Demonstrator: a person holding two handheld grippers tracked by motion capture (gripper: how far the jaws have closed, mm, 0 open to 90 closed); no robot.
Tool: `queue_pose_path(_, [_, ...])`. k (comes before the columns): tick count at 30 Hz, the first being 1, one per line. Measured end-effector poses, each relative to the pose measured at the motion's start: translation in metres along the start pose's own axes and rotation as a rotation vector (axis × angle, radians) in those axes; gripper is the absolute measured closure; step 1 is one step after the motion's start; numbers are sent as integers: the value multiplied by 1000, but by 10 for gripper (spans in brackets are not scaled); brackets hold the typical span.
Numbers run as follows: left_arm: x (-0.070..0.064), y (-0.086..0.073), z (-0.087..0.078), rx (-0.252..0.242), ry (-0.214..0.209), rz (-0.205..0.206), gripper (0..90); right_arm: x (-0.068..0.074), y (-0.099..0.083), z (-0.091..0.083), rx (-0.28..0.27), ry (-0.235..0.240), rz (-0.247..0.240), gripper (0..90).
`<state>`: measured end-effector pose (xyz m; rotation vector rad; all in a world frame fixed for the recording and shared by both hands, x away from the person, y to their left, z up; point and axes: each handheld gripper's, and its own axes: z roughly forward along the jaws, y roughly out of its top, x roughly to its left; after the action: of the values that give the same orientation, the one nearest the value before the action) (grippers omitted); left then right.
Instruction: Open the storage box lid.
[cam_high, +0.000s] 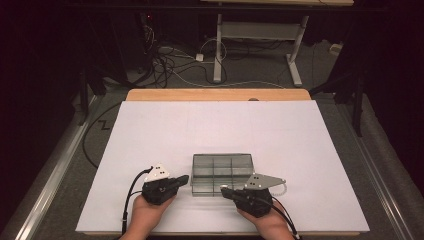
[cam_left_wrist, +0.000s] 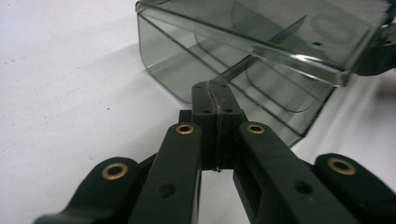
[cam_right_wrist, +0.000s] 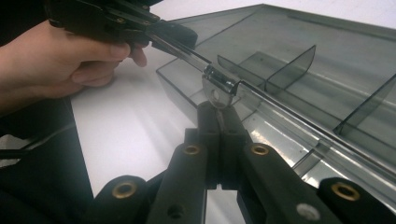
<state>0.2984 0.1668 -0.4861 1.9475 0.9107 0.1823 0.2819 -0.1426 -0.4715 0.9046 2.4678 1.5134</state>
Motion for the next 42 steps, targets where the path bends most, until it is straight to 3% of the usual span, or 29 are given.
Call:
queue_pose_path(11, [-13, 3, -12, -43, -48, 9, 877, 0, 7, -2, -26, 4, -7, 900])
queue_pose_path(24, [-24, 7, -7, -49, -81, 30, 877, -1, 14, -6, -61, -8, -16, 900])
queue_pose_path(42, [-27, 13, -7, -73, -102, 44, 877, -1, 10, -8, -55, -20, -17, 900])
